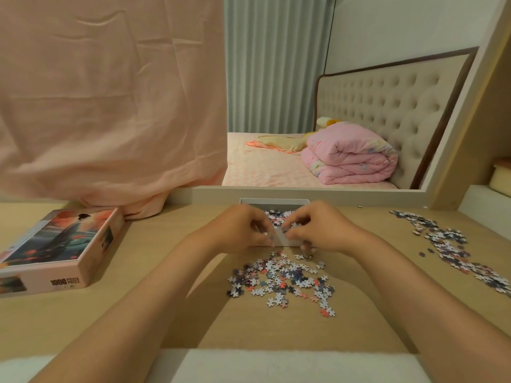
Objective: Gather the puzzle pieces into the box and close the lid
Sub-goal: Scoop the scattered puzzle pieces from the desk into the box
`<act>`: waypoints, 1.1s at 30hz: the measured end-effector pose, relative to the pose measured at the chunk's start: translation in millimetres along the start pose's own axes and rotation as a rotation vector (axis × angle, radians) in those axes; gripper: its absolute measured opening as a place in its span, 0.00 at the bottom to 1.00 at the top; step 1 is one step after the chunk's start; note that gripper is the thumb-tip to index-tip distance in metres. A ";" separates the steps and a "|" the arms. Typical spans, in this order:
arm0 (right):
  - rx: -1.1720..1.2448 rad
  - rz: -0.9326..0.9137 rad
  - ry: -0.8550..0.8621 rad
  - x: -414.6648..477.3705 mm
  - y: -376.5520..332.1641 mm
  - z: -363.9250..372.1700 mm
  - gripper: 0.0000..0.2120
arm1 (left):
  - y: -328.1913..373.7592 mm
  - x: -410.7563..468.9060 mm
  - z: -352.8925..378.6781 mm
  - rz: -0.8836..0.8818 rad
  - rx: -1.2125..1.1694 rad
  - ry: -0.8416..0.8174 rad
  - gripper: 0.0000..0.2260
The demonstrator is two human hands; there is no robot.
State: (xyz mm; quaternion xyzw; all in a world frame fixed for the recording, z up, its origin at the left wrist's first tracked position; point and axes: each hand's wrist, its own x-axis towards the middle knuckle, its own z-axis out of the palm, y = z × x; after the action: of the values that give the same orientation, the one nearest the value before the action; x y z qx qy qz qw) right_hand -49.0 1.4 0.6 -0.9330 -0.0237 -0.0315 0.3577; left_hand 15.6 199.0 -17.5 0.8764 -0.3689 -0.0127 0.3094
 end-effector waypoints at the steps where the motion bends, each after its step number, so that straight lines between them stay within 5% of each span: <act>1: 0.009 -0.011 0.062 6.0 -0.5 -2.6 0.04 | -0.9 3.7 -3.4 0.002 -0.051 0.071 0.03; 6: -0.030 -0.057 0.302 34.7 7.2 4.8 0.08 | -16.7 20.4 -1.2 -0.018 0.044 0.344 0.04; 11: -0.151 -0.054 0.173 37.5 18.6 15.0 0.18 | -22.0 25.8 10.4 -0.004 0.149 0.233 0.11; 19: -0.172 -0.160 0.265 25.8 16.4 7.2 0.06 | -10.0 17.9 -1.9 0.054 0.303 0.206 0.09; 25: -0.266 -0.194 -0.147 0.4 0.1 7.9 0.14 | 11.5 -9.2 -18.6 -0.003 0.268 -0.072 0.11; 29: -0.455 -0.125 -0.438 -8.3 -1.2 19.0 0.40 | 21.7 -24.6 -9.6 -0.232 0.365 -0.478 0.43; 33: -0.431 -0.146 -0.398 -9.4 1.2 22.1 0.29 | 17.2 -29.6 3.4 -0.204 0.476 -0.439 0.43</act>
State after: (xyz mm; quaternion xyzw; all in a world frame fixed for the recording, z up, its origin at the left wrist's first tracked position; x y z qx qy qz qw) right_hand -57.3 15.2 -17.3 -0.9710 -0.1533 0.1221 0.1367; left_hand -17.8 207.3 -16.9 0.9328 -0.3296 -0.1456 0.0064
